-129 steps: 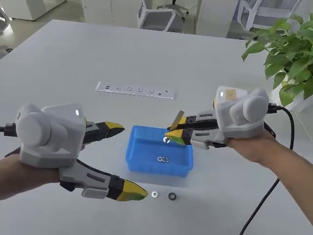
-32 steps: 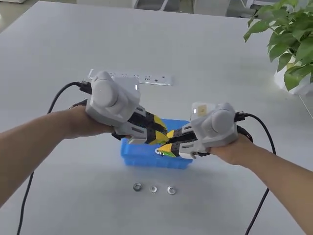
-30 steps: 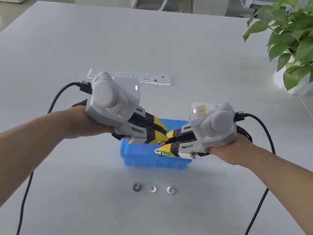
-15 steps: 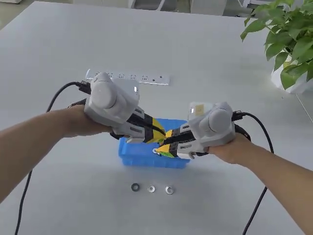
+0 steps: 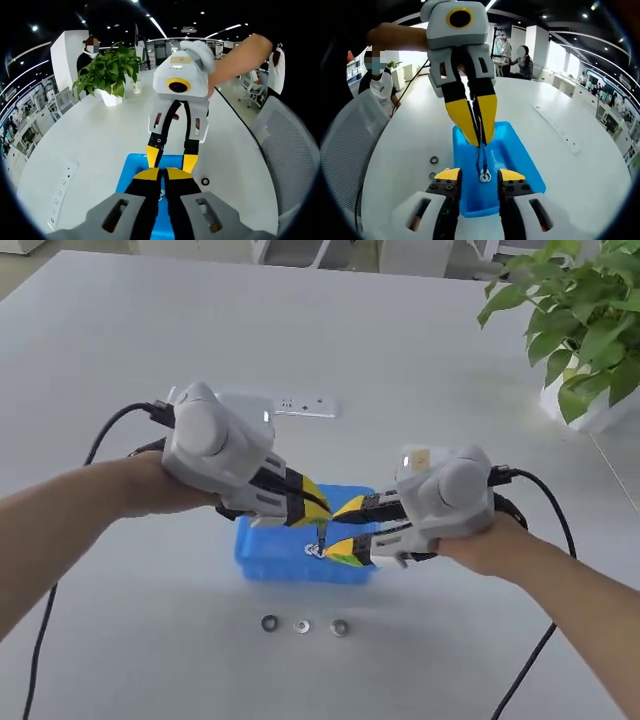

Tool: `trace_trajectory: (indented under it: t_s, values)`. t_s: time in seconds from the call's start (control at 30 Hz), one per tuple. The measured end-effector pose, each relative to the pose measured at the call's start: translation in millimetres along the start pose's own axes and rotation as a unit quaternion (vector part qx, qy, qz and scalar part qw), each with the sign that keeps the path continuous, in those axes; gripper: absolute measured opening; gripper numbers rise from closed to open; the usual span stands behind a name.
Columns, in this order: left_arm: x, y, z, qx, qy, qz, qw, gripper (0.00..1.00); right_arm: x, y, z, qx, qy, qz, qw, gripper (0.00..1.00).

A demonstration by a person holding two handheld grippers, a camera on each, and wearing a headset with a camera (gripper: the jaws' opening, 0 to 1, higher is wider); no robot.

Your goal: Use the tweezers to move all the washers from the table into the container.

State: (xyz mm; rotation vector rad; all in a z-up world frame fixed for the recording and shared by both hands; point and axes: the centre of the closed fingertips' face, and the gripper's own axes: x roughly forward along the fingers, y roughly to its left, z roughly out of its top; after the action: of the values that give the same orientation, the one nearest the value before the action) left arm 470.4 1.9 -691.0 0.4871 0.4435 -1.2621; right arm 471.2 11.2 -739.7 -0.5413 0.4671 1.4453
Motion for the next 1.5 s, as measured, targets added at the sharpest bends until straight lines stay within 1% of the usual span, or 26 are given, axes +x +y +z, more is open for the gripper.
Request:
trace_trajectory:
  t_s: [0.3, 0.4, 0.53, 0.63, 0.7, 0.8, 1.03, 1.2, 1.3, 1.43, 1.5]
  values:
    - [-7.7, -2.4, 12.7, 0.009, -0.002, 0.002, 1.0, 0.06, -26.5, 6.6, -6.5, 0.013, -0.002, -0.031, 0.9994, 0.37]
    - [-10.1, -5.0, 15.1, 0.012, 0.001, 0.001, 0.9999, 0.06, -34.3, 9.4, -11.7, 0.02, 0.001, -0.04, 0.999, 0.41]
    - [-14.5, -8.3, 19.2, 0.015, 0.003, 0.003, 0.9999, 0.06, -41.9, 15.2, -16.3, 0.03, 0.003, -0.044, 0.9986, 0.47]
    - [-19.4, -11.2, 23.5, 0.02, 0.008, 0.007, 0.9997, 0.06, -47.3, 22.4, -20.9, 0.035, 0.007, -0.044, 0.9984, 0.52]
    - [-22.2, -13.0, 26.5, 0.022, 0.007, 0.007, 0.9997, 0.06, -51.2, 26.2, -23.2, 0.038, 0.007, -0.045, 0.9982, 0.54]
    - [-26.0, -18.1, 31.2, 0.019, 0.006, 0.002, 0.9998, 0.06, -54.8, 32.0, -27.5, 0.045, 0.009, -0.043, 0.998, 0.59]
    - [-27.7, -30.5, 34.6, 0.022, 0.011, -0.006, 0.9997, 0.06, -60.7, 42.9, -34.4, 0.058, 0.011, -0.043, 0.9973, 0.71]
    - [-28.4, -37.7, 38.7, 0.024, 0.007, -0.012, 0.9996, 0.06, -62.6, 50.8, -37.4, 0.067, 0.007, -0.044, 0.9967, 0.84]
    - [-27.9, -41.2, 39.4, 0.025, 0.007, -0.013, 0.9996, 0.06, -63.0, 53.0, -37.4, 0.074, 0.002, -0.048, 0.9961, 0.92]
    - [-27.0, -45.8, 40.2, 0.025, 0.005, -0.017, 0.9995, 0.06, -63.6, 53.7, -37.8, 0.077, -0.002, -0.056, 0.9954, 1.0]
    - [-26.3, -48.7, 40.6, 0.024, 0.004, -0.02, 0.9995, 0.06, -65.6, 54.6, -37.5, 0.078, -0.003, -0.058, 0.9953, 1.0]
